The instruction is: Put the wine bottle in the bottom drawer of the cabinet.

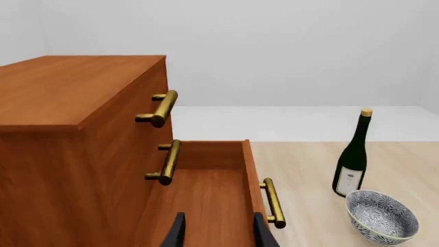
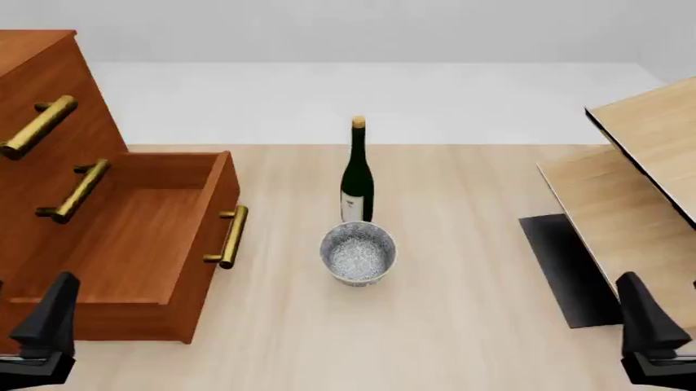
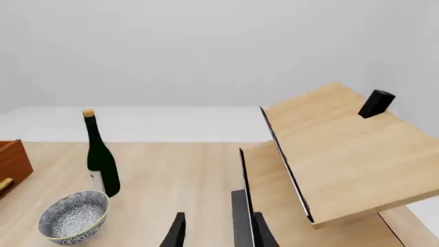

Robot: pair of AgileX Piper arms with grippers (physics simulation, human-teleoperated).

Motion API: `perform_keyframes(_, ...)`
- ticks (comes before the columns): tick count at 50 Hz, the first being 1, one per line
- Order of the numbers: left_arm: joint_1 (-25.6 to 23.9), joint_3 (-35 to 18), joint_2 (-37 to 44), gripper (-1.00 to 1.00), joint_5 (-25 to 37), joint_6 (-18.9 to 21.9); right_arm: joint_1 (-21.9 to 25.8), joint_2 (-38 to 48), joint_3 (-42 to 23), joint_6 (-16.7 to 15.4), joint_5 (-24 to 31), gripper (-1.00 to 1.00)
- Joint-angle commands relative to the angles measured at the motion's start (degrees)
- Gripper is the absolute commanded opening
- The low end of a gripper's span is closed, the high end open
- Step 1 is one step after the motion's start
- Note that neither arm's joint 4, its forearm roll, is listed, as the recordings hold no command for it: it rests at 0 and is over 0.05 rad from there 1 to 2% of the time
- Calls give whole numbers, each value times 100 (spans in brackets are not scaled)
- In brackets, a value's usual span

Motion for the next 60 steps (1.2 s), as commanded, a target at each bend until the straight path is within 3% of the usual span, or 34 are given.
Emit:
perform_keyframes(1, -7, -52, 49, 100, -15, 47, 82, 20, -56, -54, -26, 100)
perform_keyframes(16, -52, -248, 87, 100, 127, 35, 66, 26, -151, -86, -76, 100)
perform_keyframes(20, -82, -458, 432, 100, -29, 492, 97, 35, -157, -120, -49, 100)
perform_keyframes(23, 123, -763, 822, 100, -124, 282, 122, 29, -207, -121, -14, 100)
perform_keyframes(26, -11, -1035, 1032, 100, -160, 579, 138, 19, -223, -126, -7, 100)
perform_keyframes(34, 302, -1953, 2228, 100, -242, 490, 151, 20, -251, -118, -3, 100)
perform_keyframes(42, 92, -2611, 3068, 100, -29, 593, 146, 11, -290, -127, 29, 100)
perform_keyframes(48, -21, -3149, 3978, 100, 347, 349, 134, 11, -265, -155, 27, 100)
perform_keyframes(52, -202, -3490, 4180, 100, 546, 530, 145, 10, -297, -132, 37, 100)
perform_keyframes(54, -143, -3762, 4418, 100, 767, 308, 180, 15, -285, -151, 32, 100)
perform_keyframes(58, -41, -4110, 4632, 100, 957, 606, 215, 27, -248, -161, 28, 100)
perform_keyframes(60, -56, -4312, 4807, 100, 1084, 531, 249, 30, -248, -202, 48, 100)
